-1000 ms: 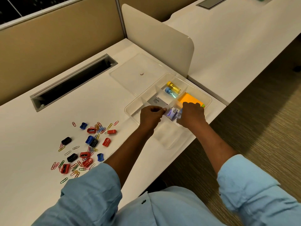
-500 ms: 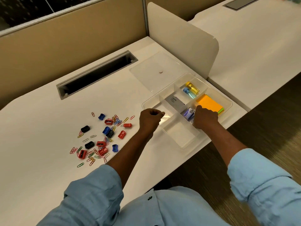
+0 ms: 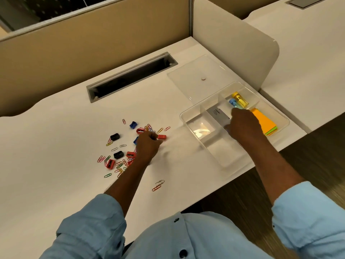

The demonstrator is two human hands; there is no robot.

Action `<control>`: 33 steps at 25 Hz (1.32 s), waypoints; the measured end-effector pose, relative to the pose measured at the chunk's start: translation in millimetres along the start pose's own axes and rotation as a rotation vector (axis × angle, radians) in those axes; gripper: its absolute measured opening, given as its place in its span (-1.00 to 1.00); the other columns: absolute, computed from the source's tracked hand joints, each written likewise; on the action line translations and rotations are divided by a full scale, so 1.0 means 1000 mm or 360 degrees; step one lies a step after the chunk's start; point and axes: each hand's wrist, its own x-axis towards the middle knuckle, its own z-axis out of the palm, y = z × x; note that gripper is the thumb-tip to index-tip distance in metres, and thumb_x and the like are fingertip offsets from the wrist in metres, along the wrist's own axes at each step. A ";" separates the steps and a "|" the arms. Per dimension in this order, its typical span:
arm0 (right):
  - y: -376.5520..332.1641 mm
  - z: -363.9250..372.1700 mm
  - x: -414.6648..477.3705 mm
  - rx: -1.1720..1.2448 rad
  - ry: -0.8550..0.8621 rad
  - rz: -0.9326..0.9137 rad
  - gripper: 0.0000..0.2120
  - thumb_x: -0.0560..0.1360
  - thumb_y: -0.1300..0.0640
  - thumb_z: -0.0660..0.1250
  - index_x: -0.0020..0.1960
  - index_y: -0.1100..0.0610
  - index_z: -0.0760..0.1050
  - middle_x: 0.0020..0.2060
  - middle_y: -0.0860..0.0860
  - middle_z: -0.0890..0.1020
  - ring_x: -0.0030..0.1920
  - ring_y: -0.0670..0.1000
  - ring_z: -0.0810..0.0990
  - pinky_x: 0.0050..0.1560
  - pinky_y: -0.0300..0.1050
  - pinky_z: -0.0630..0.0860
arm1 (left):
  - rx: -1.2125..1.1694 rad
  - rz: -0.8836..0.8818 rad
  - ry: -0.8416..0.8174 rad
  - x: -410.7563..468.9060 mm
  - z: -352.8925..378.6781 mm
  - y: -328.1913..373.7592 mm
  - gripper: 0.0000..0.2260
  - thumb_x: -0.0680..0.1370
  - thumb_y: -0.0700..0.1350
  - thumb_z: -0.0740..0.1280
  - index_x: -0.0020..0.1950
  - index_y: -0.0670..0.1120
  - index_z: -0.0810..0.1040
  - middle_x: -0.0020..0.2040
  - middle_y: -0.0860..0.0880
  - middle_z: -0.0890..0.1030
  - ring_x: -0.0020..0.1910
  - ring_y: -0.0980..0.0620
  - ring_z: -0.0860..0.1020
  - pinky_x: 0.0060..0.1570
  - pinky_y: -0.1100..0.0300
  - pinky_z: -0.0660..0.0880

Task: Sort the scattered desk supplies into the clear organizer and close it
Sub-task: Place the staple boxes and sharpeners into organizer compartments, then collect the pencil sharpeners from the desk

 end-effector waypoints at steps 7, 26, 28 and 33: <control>-0.126 0.067 -0.036 0.0284 -0.0490 -0.0823 -0.60 0.49 0.09 0.36 0.31 0.13 0.43 0.24 0.16 0.48 0.25 0.17 0.45 0.23 0.00 0.41 | 0.0771 -0.0068 -0.0273 -0.002 -0.021 -0.039 -0.43 0.34 -0.17 0.53 0.32 -0.07 0.46 0.28 -0.14 0.49 0.21 -0.07 0.50 0.09 0.20 0.42; -0.162 0.127 -0.051 0.0192 -0.0315 -0.0715 -0.63 0.51 0.14 0.35 0.30 0.15 0.42 0.24 0.12 0.49 0.19 0.07 0.49 0.17 -0.13 0.46 | 0.0523 0.0263 -0.0089 -0.002 -0.019 -0.040 -0.68 0.45 -0.19 0.43 0.20 -0.12 0.55 0.14 -0.11 0.58 0.07 -0.03 0.53 0.09 0.20 0.42; -0.149 0.111 -0.047 0.0401 -0.0247 -0.0559 -0.65 0.52 0.15 0.32 0.29 0.13 0.41 0.16 0.11 0.54 0.12 0.07 0.55 0.10 -0.13 0.50 | 0.0349 0.0312 0.0003 -0.003 -0.016 -0.020 -0.65 0.43 -0.17 0.45 0.21 -0.13 0.55 0.12 -0.11 0.59 0.06 -0.05 0.55 0.15 0.14 0.47; -0.100 0.074 -0.032 0.0610 -0.0094 -0.0312 -0.67 0.58 0.17 0.21 0.34 0.08 0.39 0.12 0.13 0.52 0.08 0.11 0.58 0.01 -0.18 0.47 | 0.0097 0.0569 -0.0062 -0.015 0.005 0.030 -0.77 0.42 -0.15 0.46 0.06 -0.14 0.61 0.00 -0.09 0.62 -0.20 0.07 0.55 0.01 0.13 0.52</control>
